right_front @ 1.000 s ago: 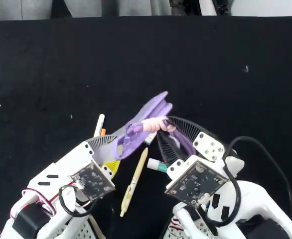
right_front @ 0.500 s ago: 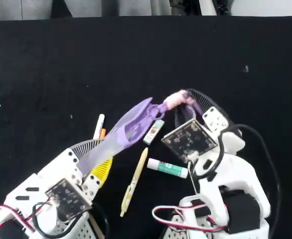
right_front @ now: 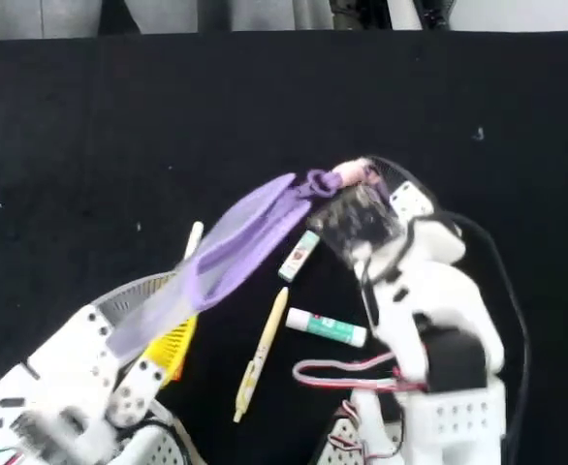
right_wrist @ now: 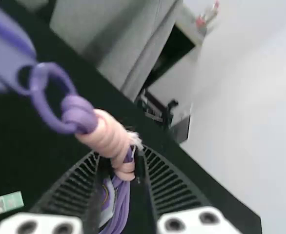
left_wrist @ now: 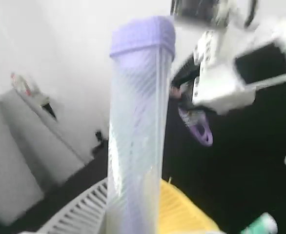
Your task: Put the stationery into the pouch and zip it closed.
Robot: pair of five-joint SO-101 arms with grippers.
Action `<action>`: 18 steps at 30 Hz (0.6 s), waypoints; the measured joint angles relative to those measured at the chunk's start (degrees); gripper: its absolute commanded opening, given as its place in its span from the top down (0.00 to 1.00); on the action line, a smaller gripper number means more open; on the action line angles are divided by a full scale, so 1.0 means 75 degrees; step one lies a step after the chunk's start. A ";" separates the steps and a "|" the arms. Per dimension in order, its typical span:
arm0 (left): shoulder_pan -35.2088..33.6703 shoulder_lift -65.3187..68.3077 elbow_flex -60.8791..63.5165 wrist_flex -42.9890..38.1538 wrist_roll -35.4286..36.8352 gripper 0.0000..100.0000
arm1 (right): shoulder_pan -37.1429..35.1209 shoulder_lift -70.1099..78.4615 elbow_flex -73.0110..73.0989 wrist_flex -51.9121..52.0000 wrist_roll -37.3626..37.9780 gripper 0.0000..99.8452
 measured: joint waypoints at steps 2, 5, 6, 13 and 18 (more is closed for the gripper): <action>0.0000 0.0023 -0.0270 0.0082 0.0012 0.97 | 0.0105 0.0399 -0.0012 -0.0223 0.0059 0.99; -0.0012 0.0047 -0.0527 0.0340 0.0023 0.97 | 0.0246 0.0914 -0.0152 -0.0645 0.0059 0.99; -0.0023 0.0047 -0.0645 0.0434 0.0023 0.97 | 0.0316 0.1102 -0.0141 -0.0785 0.0059 0.99; -0.0047 -0.0152 -0.1911 0.0762 0.0129 0.97 | 0.0985 0.2485 0.0094 -0.1289 0.0082 0.99; -0.0047 -0.0152 -0.1489 0.0598 0.0457 0.97 | 0.0996 0.2403 -0.0633 -0.0211 0.0035 0.99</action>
